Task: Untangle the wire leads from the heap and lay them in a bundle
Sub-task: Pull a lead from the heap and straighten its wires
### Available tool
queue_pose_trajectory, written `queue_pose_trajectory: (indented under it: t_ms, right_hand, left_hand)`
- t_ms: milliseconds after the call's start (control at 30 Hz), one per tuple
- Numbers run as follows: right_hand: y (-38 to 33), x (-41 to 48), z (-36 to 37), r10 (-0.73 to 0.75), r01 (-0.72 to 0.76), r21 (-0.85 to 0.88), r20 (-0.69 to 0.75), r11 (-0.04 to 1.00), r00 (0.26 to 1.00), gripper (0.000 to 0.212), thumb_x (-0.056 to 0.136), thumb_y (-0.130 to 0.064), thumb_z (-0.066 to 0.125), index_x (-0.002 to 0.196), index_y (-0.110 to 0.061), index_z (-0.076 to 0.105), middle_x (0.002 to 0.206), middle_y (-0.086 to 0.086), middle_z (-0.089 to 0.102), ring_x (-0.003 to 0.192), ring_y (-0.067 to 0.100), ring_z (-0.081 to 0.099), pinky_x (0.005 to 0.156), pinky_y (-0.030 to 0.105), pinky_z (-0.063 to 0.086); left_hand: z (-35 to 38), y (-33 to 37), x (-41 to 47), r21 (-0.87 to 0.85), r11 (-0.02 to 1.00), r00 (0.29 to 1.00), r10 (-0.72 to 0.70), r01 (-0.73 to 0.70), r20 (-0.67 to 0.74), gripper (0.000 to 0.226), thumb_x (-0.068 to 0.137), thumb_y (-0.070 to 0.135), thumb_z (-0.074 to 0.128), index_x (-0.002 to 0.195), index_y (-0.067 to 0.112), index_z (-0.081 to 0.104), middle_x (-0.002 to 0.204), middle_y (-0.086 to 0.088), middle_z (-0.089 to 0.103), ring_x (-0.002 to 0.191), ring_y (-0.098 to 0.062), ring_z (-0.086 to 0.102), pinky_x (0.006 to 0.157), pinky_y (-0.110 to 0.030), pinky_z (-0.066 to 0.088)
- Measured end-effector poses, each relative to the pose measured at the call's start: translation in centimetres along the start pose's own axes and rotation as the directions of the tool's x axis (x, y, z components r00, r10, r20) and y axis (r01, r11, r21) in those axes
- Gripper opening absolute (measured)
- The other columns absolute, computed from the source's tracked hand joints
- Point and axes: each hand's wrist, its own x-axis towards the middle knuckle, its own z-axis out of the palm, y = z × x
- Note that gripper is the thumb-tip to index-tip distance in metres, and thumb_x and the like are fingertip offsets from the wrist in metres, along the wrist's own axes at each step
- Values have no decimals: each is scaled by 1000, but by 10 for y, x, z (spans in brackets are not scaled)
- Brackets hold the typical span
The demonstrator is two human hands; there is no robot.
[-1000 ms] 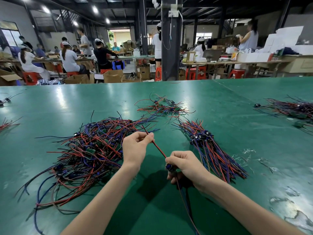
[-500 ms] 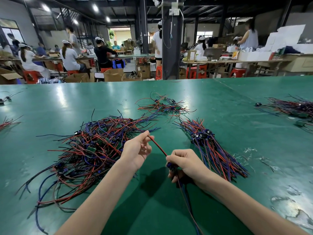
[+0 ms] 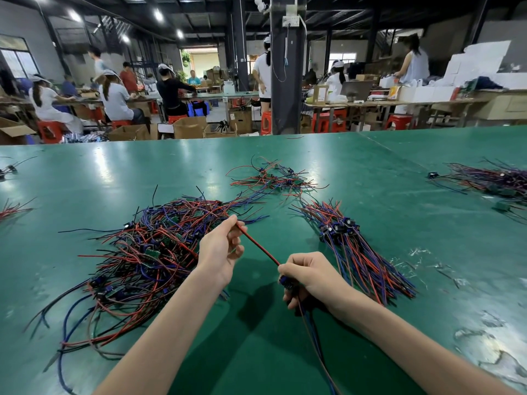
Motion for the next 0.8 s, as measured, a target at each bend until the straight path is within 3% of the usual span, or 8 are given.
queue_pose_trajectory:
  t_ms: [200, 567, 700, 767, 800]
  right_hand:
    - [0, 0, 0, 3, -3, -9, 1, 1000, 1000, 26, 90, -7, 56, 65, -7, 53, 53, 14, 54, 35, 17, 54, 36, 19, 43]
    - [0, -3, 2, -13, 13, -7, 32, 1000, 999, 27, 90, -9, 58, 64, -8, 54, 51, 9, 55, 39, 16, 56, 38, 20, 43]
    - [0, -3, 2, -22, 23, -9, 41, 1000, 999, 25, 90, -8, 58, 65, -7, 55, 50, 7, 56, 41, 15, 57, 38, 19, 44]
    - [-1, -3, 2, -23, 24, -3, 51, 1000, 998, 24, 89, -9, 58, 66, -7, 55, 51, 6, 56, 43, 16, 58, 38, 20, 44]
    - [-1, -3, 2, -24, 23, 6, 57, 1000, 998, 24, 89, -8, 58, 66, -6, 55, 51, 6, 57, 43, 16, 58, 38, 20, 44]
  left_hand:
    - [0, 4, 0, -92, 990, 995, -103, 104, 12, 25, 93, 15, 56, 70, 7, 58, 43, 1, 55, 31, -3, 36, 32, -14, 31]
    - [-5, 5, 2, -135, 965, 974, -220, 225, 53, 27, 93, 16, 57, 68, 6, 58, 42, 6, 49, 31, -2, 32, 33, -11, 30]
    - [-6, 2, 6, 28, 999, 997, -27, 29, -75, 26, 90, 15, 63, 67, 4, 64, 49, 3, 61, 36, -2, 37, 36, -12, 34]
    - [-6, -4, 8, 230, 953, 969, 226, -198, -101, 28, 90, 19, 64, 65, 8, 67, 53, 7, 63, 42, -3, 40, 44, -13, 36]
    - [-7, -7, 8, 347, 883, 928, 364, -317, -76, 28, 91, 21, 63, 65, 10, 68, 53, 9, 63, 45, -2, 44, 50, -13, 38]
